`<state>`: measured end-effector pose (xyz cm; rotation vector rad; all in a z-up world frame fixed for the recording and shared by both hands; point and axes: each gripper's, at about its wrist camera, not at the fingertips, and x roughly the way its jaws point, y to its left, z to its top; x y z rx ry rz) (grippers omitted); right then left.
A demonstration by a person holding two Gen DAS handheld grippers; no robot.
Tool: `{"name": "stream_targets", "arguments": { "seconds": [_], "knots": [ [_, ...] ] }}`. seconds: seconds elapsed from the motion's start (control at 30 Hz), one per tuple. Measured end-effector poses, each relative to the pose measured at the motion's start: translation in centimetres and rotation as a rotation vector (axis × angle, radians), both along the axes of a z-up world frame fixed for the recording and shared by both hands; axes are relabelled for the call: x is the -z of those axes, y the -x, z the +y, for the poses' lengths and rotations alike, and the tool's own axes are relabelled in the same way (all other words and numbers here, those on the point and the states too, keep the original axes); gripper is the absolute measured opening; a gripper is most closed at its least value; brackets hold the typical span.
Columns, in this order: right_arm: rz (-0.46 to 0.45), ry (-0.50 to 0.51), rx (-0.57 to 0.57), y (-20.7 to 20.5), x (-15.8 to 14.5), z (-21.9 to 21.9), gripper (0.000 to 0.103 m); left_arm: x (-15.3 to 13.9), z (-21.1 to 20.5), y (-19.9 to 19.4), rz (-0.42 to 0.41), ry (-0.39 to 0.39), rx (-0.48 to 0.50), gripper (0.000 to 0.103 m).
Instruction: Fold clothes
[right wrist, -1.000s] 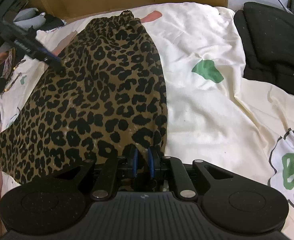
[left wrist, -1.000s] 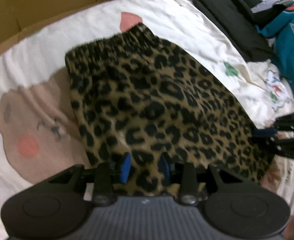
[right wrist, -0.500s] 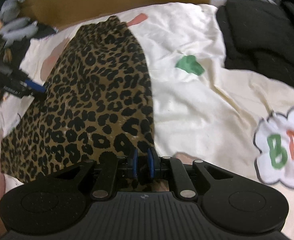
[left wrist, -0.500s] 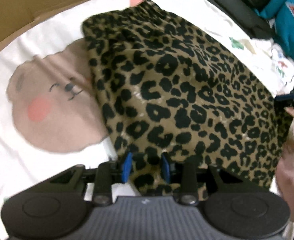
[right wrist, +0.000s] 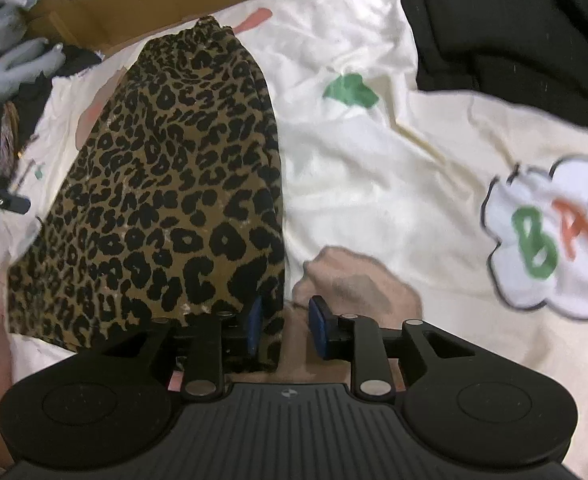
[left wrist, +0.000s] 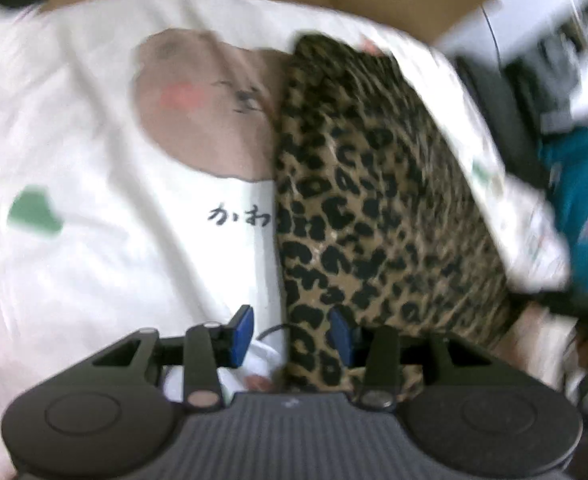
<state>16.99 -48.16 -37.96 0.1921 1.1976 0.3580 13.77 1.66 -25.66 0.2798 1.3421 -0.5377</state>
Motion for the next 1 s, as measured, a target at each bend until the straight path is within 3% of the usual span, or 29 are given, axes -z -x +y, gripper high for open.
{"name": "stream_targets", "arguments": {
  "seconds": [0.27, 0.3, 0.33, 0.43, 0.77, 1.0],
  "knots": [
    [0.074, -0.099, 0.011, -0.7, 1.5, 0.2, 0.03, 0.4, 3.7, 1.0, 0.04, -0.062, -0.081, 0.045],
    [0.08, -0.108, 0.014, -0.8, 1.6, 0.1, 0.027, 0.4, 4.1, 1.3, 0.05, -0.063, -0.09, 0.046],
    [0.084, -0.11, 0.012, -0.9, 1.6, 0.1, 0.012, 0.6, 4.5, 1.5, 0.062, -0.065, -0.101, 0.047],
    [0.085, -0.09, -0.011, -1.0, 1.3, 0.3, 0.007, 1.2, 5.4, 2.5, 0.128, -0.06, -0.134, 0.049],
    [0.097, -0.073, 0.007, -1.2, 1.3, 0.5, 0.007, 4.3, 7.6, 6.1, 0.283, -0.014, -0.16, 0.051],
    [0.097, -0.053, 0.0, -1.3, 1.4, 0.9, 0.007, 5.6, 7.9, 7.0, 0.321, -0.007, -0.191, 0.049]
  ]
}}
